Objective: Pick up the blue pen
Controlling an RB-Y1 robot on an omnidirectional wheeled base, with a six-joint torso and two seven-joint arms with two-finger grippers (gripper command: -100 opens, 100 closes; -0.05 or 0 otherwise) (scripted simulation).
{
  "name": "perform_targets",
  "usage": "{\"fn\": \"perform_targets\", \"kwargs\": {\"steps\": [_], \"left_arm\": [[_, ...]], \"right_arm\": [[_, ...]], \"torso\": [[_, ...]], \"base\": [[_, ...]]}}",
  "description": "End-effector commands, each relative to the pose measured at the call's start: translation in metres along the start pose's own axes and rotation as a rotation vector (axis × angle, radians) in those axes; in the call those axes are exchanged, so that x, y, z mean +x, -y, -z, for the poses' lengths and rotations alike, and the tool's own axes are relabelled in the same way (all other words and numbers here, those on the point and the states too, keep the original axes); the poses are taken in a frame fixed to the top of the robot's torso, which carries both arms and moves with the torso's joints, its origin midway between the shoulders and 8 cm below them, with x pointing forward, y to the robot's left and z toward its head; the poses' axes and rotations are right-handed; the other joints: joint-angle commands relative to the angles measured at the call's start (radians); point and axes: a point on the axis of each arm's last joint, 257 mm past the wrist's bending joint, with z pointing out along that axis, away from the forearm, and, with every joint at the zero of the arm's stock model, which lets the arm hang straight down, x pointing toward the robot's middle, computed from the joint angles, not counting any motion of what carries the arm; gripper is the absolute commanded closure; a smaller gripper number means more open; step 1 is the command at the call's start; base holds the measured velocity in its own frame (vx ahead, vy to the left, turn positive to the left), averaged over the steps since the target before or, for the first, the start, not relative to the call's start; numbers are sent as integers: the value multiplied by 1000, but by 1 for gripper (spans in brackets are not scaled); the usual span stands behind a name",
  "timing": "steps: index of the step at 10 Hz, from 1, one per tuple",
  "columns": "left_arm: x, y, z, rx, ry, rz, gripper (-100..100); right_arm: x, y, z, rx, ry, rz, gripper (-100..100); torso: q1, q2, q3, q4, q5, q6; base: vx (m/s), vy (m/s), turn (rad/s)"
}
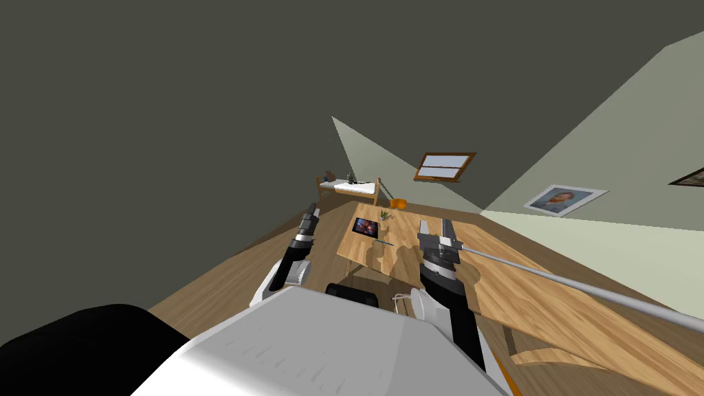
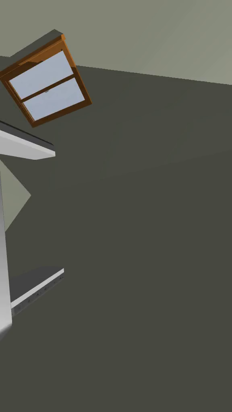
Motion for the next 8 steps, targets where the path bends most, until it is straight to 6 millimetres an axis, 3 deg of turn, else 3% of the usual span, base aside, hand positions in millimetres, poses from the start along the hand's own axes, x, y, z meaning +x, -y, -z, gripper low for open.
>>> {"fn": "perform_targets", "kwargs": {"steps": [1,5,8], "left_arm": [[0,0,0,0,0,0,0],[0,0,0,0,0,0,0],[0,0,0,0,0,0,0]], "right_arm": [[5,5,1,13,-43,25,-100],[16,25,7,58,-156,105,-100],[23,58,20,124,-276,217,-100]], "torso": [[0,0,0,0,0,0],[1,9,5,2,0,0],[0,8,4,2,0,0]], "base": [[-54,6,42],[-119,13,78],[-119,11,159]]}}
